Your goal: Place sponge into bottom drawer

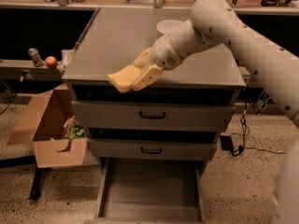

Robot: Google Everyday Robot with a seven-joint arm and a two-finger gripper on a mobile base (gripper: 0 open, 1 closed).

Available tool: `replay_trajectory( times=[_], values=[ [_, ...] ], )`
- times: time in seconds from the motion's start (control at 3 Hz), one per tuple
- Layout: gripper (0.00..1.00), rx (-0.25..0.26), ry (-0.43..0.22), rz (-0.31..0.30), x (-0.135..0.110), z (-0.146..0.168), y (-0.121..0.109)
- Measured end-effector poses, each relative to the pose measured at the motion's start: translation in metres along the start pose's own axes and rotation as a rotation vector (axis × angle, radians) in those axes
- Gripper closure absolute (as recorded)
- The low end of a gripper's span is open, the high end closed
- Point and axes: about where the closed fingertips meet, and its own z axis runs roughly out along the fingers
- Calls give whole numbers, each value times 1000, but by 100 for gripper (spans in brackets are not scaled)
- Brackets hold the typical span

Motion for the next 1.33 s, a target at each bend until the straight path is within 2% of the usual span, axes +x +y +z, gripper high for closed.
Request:
replay_trajectory(
  times=[0.33,0.67,1.0,1.33],
  values=[
    [100,67,39,-28,6,-17,57],
    [100,41,80,-4,27,-7,95],
    [100,26,88,3,33,-2,102],
    [100,29,135,36,61,10,105]
  ],
)
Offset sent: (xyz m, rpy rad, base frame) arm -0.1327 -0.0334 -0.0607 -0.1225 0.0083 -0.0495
